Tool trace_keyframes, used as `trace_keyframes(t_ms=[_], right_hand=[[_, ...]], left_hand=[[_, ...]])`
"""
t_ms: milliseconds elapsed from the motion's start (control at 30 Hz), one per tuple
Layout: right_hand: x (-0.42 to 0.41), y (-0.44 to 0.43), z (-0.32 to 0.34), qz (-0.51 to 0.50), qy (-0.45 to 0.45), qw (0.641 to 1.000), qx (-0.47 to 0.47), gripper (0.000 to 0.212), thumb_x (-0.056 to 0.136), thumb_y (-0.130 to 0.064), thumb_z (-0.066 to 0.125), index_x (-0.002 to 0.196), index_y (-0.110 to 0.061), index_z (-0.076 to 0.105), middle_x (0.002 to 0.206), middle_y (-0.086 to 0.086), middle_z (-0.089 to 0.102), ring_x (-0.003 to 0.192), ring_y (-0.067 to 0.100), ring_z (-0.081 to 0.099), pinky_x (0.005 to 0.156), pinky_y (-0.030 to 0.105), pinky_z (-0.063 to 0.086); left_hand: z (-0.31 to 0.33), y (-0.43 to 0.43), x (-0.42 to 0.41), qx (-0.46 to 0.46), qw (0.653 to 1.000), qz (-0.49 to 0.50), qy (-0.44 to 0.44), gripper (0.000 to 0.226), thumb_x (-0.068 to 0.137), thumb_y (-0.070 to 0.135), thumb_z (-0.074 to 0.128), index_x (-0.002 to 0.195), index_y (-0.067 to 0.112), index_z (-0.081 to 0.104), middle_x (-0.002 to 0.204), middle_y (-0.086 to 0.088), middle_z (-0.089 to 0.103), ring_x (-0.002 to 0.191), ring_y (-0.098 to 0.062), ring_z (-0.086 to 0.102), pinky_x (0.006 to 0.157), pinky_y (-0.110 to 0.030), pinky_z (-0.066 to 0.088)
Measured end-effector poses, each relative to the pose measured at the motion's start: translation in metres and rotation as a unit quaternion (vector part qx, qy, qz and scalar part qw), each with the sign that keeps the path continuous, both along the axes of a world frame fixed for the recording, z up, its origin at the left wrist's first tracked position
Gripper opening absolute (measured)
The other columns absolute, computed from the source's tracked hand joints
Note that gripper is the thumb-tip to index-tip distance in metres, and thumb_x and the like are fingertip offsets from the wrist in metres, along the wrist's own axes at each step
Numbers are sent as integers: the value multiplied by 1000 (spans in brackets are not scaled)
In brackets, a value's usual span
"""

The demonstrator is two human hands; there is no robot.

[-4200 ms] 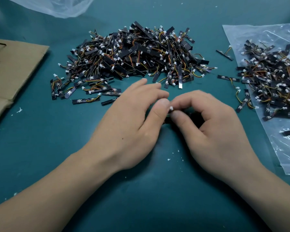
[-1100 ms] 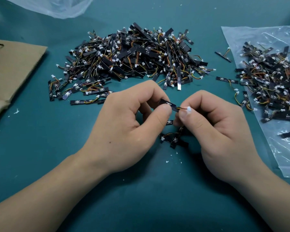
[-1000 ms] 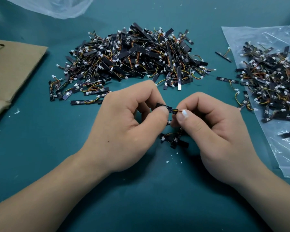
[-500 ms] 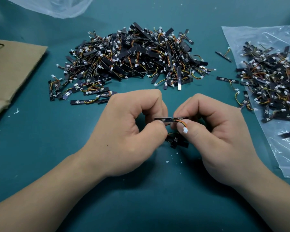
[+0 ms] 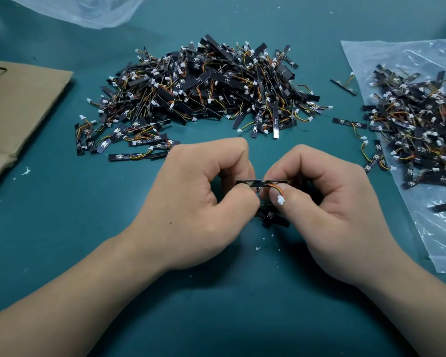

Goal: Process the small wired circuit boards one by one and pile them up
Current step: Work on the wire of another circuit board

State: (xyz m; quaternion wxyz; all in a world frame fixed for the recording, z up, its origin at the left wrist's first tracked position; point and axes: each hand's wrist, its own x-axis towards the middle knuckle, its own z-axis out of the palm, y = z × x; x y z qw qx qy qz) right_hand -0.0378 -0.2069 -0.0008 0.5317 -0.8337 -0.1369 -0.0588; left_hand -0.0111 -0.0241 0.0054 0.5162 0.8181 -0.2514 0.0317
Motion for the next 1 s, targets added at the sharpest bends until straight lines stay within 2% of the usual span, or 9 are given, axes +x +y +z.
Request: trace_keyframes(t_ms=[233,433,633,867,1000], right_hand=[[1,1,1,-11,-1,1000,-10,13,87,-12,65,77,-21,64,63,3,59,52,17,48,49,36,40],[0,1,1,-9,7,1000,-9,12,84,-12,66,75,-19,63,63,6,61,53,22,50,49,41,41],[1,1,0,-9,12,1000,4,11,81,-17,63,71,-22,59,67,10,62,58,30,52,52,47,42],[1,0,0,3,23,1000,18,8,82,-16,61,75,-19,62,67,11,64,57,32,54,51,49,43],[1,0,0,9,15,1000,0,9,81,-16,60,73,-21,59,67,9,63,59,30,54,52,48,43]], left_hand=[[0,-2,1,11,1000,27,-2,26,76,30,53,64,7,51,64,-11,61,60,-27,50,54,-40,39],[-1,-1,1,14,1000,21,10,11,74,10,55,63,6,52,62,-12,61,58,-26,50,53,-36,39],[-2,1,-1,22,1000,-10,0,20,76,22,50,66,5,55,60,-16,60,56,-33,52,52,-42,38],[-3,0,-1,19,1000,-18,14,15,79,8,58,66,3,54,59,-18,55,55,-32,47,51,-42,36],[-3,-1,0,28,1000,-14,6,21,79,18,55,64,4,54,58,-18,55,55,-31,45,51,-42,36]])
